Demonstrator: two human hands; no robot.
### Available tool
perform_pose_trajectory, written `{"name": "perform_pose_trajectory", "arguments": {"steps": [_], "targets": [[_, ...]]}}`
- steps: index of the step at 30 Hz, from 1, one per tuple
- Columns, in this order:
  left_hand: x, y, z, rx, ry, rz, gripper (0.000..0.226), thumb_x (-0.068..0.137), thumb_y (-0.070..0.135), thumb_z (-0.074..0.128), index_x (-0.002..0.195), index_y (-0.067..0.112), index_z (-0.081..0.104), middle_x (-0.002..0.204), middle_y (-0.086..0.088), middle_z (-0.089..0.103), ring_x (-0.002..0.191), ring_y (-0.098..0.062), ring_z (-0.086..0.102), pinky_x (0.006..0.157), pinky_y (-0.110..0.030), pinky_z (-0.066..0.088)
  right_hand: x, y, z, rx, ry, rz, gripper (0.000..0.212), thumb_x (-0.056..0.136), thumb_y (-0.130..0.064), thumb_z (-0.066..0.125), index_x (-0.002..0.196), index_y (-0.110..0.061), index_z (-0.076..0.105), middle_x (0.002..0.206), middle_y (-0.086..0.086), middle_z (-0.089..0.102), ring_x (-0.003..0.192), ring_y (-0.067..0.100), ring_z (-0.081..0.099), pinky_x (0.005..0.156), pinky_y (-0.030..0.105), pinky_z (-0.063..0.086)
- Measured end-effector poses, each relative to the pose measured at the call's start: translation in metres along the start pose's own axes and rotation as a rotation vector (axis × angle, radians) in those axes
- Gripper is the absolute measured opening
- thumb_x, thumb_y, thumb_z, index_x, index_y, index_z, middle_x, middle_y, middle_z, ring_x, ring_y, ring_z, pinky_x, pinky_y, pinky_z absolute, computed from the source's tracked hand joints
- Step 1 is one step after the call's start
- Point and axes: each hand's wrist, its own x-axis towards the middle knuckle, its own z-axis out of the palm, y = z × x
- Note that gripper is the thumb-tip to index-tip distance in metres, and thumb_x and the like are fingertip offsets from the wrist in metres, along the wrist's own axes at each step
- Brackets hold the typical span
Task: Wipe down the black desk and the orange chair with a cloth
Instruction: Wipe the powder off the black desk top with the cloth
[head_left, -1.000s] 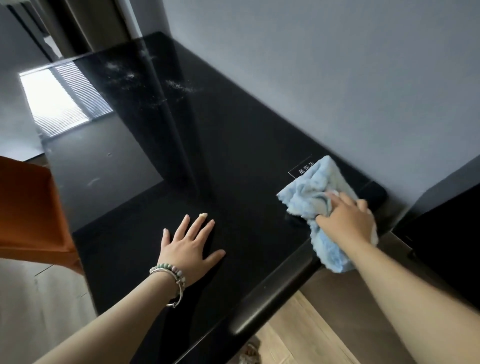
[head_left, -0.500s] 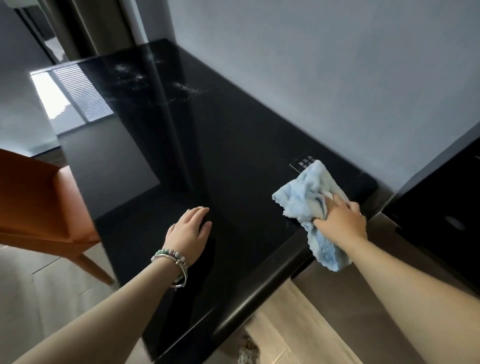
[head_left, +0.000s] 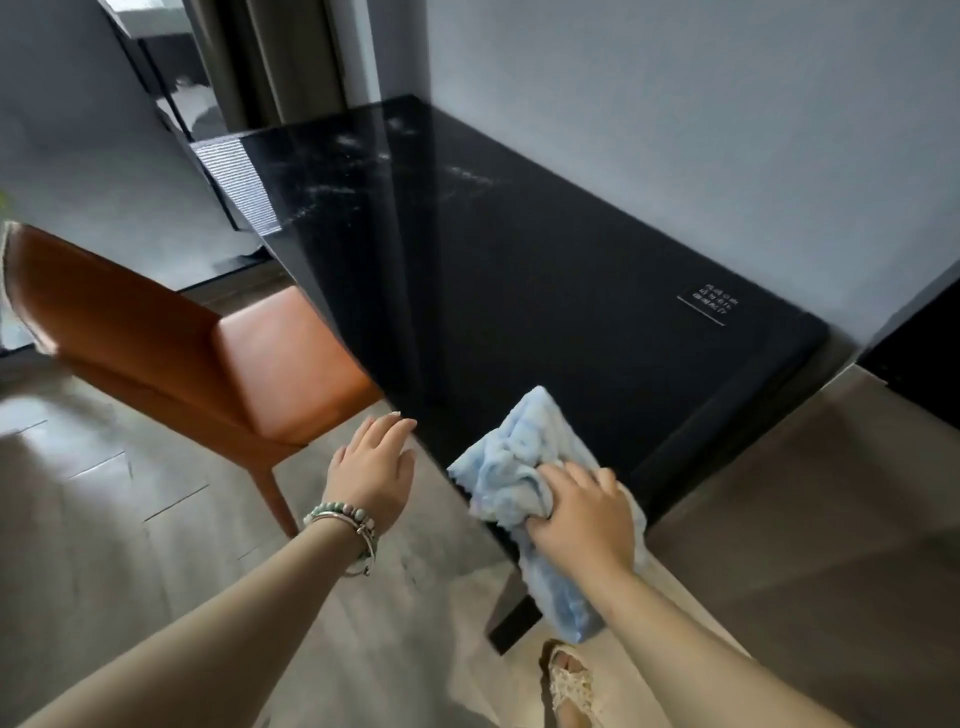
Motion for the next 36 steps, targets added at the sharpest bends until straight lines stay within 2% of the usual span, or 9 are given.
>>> {"name": "perform_pose_trajectory", "arguments": {"steps": [2,6,8,11,19,27,30,33,36], "targets": [[-0.013,-0.028,-0.017,0.009,0.013,-0.001,0.041,0.097,0.024,0.039,0.137,0.021,0.040,0.147,0.003,0.033,0.141,-0.018,0.019,0.109,-0.037,0.024,-0.024,-0.054,0.017,0.065,-0.088,-0.103,0.028,0.082,-0.045,0.046,0.108,-0.036,0.053,0.115,-0.014,0.056,0.107,0.019,0.042,0.091,0.030,0.030],[-0.026,-0.073,-0.051,-0.014,0.054,-0.025,0.039,0.095,0.022,0.043,0.134,0.019,0.045,0.144,0.001,0.039,0.137,-0.022,0.028,0.108,-0.042,0.030,-0.058,-0.147,0.046,0.269,-0.431,-0.219,0.026,0.078,-0.036,0.046,0.102,-0.029,0.056,0.111,-0.002,0.060,0.108,0.027,0.046,0.084,0.034,0.041],[-0.025,-0.093,-0.068,-0.035,0.116,-0.031,0.036,0.094,0.020,0.046,0.130,0.016,0.050,0.139,-0.003,0.045,0.132,-0.024,0.036,0.104,-0.043,0.035,-0.057,-0.171,0.051,0.222,-0.371,-0.276,0.029,0.080,-0.036,0.044,0.106,-0.030,0.056,0.117,-0.005,0.058,0.109,0.026,0.044,0.090,0.039,0.043],[-0.019,-0.116,-0.084,-0.055,0.133,-0.039,0.036,0.093,0.017,0.048,0.128,0.015,0.052,0.137,-0.005,0.047,0.129,-0.027,0.040,0.102,-0.042,0.037,-0.026,-0.185,0.039,0.199,-0.177,-0.273,0.028,0.089,-0.043,0.041,0.111,-0.033,0.055,0.123,-0.013,0.054,0.105,0.020,0.044,0.090,0.034,0.039],[0.048,-0.148,-0.102,0.016,0.086,0.005,0.040,0.095,0.025,0.042,0.135,0.021,0.042,0.144,0.002,0.037,0.137,-0.020,0.028,0.109,-0.039,0.030,0.102,-0.196,0.003,0.252,0.240,-0.027,0.022,0.086,-0.040,0.043,0.104,-0.034,0.054,0.112,-0.015,0.058,0.098,0.022,0.045,0.081,0.038,0.044],[0.175,-0.172,-0.123,0.082,0.047,0.001,0.044,0.096,0.031,0.040,0.139,0.024,0.034,0.147,0.006,0.031,0.139,-0.015,0.022,0.112,-0.034,0.026,0.261,-0.184,0.009,0.306,0.244,0.199,0.027,0.081,-0.038,0.048,0.107,-0.035,0.052,0.115,-0.006,0.058,0.094,0.021,0.039,0.076,0.039,0.040],[0.227,-0.177,-0.133,0.106,0.009,-0.005,0.046,0.096,0.033,0.039,0.141,0.028,0.029,0.150,0.009,0.025,0.142,-0.014,0.015,0.113,-0.033,0.022,0.303,-0.197,0.016,0.138,0.105,0.223,0.049,0.081,-0.051,0.046,0.129,-0.043,0.037,0.136,-0.008,0.044,0.114,0.026,0.040,0.090,0.045,0.038],[0.272,-0.182,-0.141,0.100,0.001,-0.011,0.047,0.096,0.033,0.039,0.142,0.028,0.028,0.151,0.010,0.024,0.142,-0.012,0.013,0.113,-0.033,0.020,0.335,-0.211,0.025,-0.066,-0.130,0.217,0.077,0.073,-0.082,0.032,0.140,-0.054,0.007,0.155,-0.006,0.007,0.136,0.030,0.015,0.102,0.055,0.022],[0.309,-0.190,-0.141,0.120,-0.042,-0.002,0.048,0.096,0.035,0.038,0.143,0.029,0.027,0.152,0.010,0.021,0.143,-0.013,0.012,0.113,-0.033,0.019,0.356,-0.219,0.041,-0.122,-0.239,0.228,0.070,0.077,-0.082,0.015,0.139,-0.057,-0.006,0.156,-0.002,-0.016,0.141,0.033,-0.009,0.105,0.060,0.007]]}}
